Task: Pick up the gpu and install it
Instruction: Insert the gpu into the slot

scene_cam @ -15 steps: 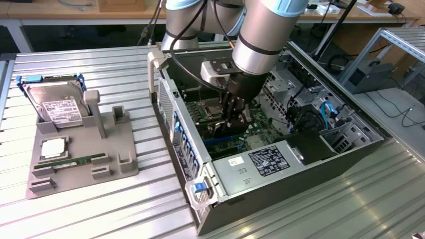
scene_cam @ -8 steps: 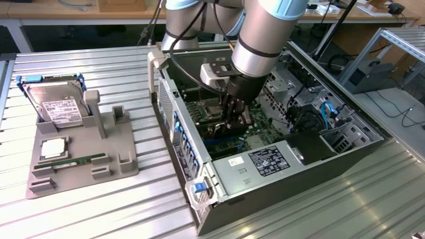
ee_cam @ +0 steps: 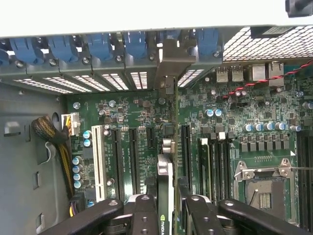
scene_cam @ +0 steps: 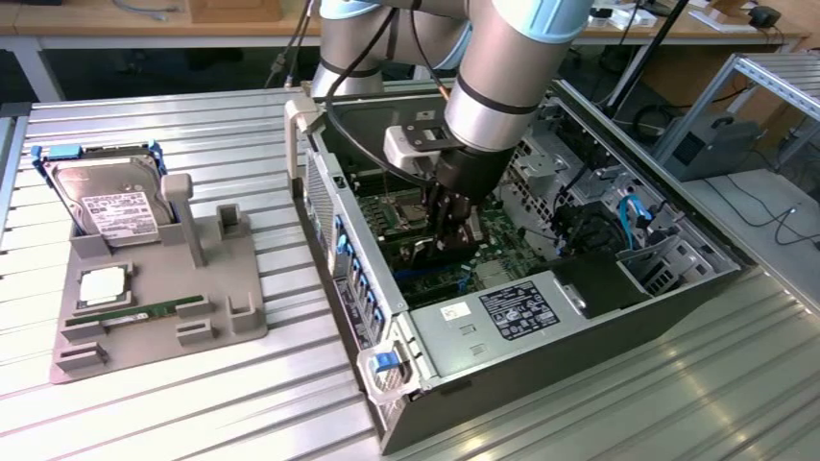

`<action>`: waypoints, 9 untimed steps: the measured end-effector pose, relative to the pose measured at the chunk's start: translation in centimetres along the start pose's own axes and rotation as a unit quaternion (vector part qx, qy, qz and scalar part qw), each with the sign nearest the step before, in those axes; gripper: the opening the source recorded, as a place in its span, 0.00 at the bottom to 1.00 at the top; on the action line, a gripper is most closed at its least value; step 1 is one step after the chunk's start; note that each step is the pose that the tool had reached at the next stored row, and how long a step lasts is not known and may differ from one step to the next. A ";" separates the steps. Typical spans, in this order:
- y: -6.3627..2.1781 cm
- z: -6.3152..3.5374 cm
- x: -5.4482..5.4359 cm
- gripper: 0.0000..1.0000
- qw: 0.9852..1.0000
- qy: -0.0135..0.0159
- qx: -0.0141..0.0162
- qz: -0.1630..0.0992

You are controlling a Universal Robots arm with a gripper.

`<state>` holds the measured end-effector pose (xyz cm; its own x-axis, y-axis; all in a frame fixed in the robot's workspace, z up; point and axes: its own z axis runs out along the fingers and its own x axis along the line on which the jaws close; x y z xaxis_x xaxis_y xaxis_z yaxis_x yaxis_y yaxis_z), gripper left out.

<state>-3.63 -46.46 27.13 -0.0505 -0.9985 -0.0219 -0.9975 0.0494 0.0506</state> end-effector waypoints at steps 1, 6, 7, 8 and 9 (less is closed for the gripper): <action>0.01 0.00 0.0 0.27 1.000 0.000 0.000 0.000; 0.01 0.01 0.0 0.27 1.000 0.000 0.000 0.000; 0.01 0.01 0.0 0.27 1.000 0.000 0.000 0.000; 0.01 0.02 0.0 0.27 1.000 0.002 0.000 -0.001; 0.01 0.01 0.0 0.27 1.000 0.002 0.000 -0.003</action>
<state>-3.64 -46.45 27.12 -0.0438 -0.9989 -0.0174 -0.9978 0.0429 0.0504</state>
